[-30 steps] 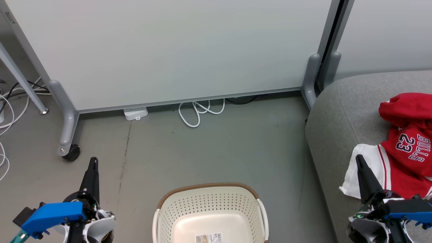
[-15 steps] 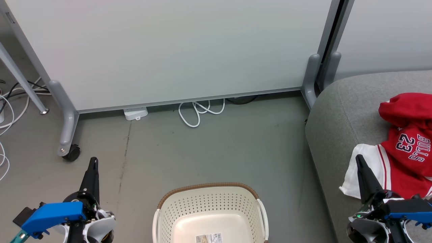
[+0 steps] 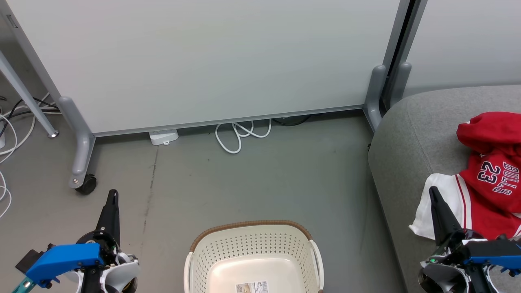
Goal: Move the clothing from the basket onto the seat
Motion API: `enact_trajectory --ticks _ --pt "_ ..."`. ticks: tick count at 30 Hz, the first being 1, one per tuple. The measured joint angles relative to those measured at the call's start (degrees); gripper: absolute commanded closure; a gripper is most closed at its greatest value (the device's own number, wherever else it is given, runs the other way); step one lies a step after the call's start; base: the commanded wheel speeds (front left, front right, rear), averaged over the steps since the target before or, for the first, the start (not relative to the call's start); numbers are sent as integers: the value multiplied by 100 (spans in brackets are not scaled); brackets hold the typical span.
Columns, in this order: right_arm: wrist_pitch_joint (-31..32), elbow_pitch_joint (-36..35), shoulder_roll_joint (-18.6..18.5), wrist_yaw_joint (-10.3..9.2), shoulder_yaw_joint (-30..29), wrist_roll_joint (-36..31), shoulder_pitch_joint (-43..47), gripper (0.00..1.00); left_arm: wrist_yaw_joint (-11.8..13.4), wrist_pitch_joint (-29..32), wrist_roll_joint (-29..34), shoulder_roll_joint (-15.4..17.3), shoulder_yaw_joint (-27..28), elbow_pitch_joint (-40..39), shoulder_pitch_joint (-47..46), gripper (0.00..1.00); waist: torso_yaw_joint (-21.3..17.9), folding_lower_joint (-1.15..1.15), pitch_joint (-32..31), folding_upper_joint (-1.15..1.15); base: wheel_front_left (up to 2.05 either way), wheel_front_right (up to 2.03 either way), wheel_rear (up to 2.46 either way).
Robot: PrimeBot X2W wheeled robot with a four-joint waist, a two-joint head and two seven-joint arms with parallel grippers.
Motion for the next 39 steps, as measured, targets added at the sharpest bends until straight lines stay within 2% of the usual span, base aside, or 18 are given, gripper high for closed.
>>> enact_trajectory --ticks 39 --pt "0 0 0 0 0 0 0 100 0 0 -1 0 0 0 0 100 0 0 0 0 0 0 0"
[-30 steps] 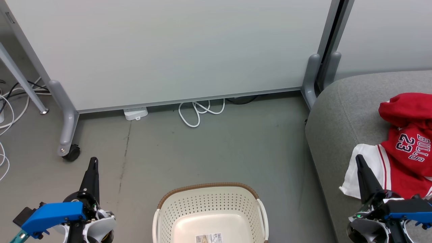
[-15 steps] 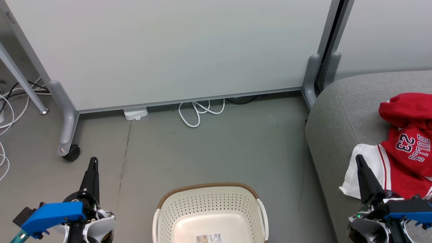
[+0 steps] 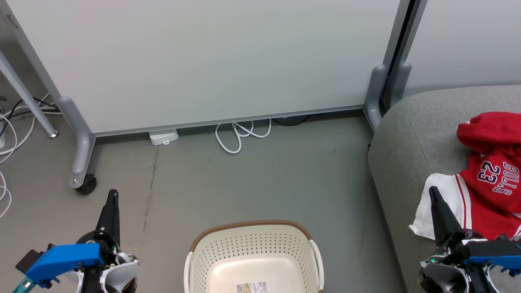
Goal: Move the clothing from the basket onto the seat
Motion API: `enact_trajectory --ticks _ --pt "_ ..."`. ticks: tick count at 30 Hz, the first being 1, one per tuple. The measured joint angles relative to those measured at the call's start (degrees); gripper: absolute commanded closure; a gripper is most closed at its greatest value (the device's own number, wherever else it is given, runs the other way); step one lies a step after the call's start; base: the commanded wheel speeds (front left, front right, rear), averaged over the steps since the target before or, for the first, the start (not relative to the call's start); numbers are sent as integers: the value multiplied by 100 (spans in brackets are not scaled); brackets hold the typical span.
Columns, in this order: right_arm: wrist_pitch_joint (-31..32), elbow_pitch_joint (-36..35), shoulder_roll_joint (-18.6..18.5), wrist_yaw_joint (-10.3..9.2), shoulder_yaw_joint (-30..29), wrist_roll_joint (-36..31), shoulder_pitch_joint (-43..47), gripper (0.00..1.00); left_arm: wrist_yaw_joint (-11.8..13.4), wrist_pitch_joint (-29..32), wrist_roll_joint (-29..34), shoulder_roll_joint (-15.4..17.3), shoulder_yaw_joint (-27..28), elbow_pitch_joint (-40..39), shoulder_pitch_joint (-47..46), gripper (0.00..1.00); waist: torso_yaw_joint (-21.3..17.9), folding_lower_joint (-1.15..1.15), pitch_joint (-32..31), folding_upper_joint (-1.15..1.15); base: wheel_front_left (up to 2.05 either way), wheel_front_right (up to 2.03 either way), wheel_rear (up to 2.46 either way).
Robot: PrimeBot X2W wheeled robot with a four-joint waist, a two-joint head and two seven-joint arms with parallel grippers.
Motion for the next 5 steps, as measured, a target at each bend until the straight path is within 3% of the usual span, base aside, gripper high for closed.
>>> enact_trajectory --ticks 5 --pt "0 0 0 0 0 0 0 100 0 0 0 0 0 0 0 100 0 0 0 0 0 0 0"
